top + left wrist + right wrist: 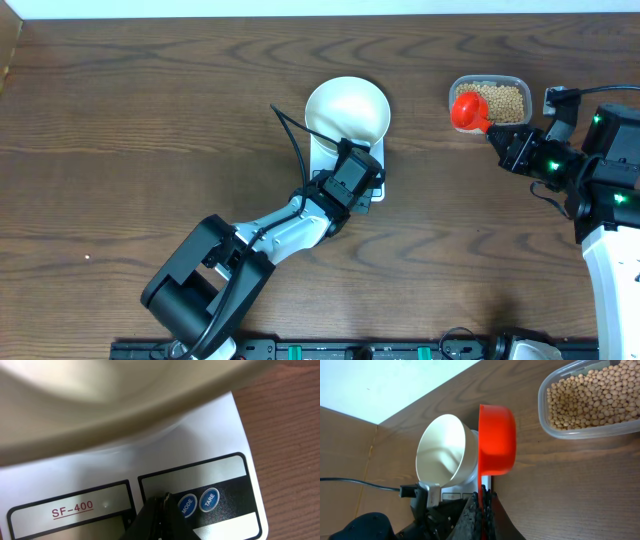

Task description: Scoop item into bowl and weigh 50g on scale

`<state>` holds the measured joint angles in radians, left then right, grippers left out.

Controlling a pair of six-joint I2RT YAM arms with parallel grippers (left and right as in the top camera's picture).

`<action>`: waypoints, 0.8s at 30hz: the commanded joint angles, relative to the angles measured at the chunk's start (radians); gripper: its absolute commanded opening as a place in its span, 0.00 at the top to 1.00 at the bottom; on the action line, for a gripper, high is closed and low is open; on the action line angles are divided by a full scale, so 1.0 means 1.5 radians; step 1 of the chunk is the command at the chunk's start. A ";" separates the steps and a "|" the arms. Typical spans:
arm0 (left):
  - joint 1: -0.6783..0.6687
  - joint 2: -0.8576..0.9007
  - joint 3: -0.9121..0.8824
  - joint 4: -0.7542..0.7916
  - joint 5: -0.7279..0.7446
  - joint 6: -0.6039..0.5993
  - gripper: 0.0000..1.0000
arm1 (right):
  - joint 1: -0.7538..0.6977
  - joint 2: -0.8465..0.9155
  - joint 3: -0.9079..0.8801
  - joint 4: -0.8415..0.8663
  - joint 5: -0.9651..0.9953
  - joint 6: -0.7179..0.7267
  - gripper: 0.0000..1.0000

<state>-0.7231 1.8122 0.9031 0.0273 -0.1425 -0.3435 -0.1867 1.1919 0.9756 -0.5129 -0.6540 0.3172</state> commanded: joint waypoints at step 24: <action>0.007 0.095 -0.027 -0.053 -0.017 -0.019 0.93 | -0.002 -0.008 0.012 0.000 0.001 -0.013 0.99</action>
<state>-0.7277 1.8481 0.9363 0.0292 -0.2085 -0.3473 -0.1867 1.1919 0.9756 -0.5129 -0.6533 0.3172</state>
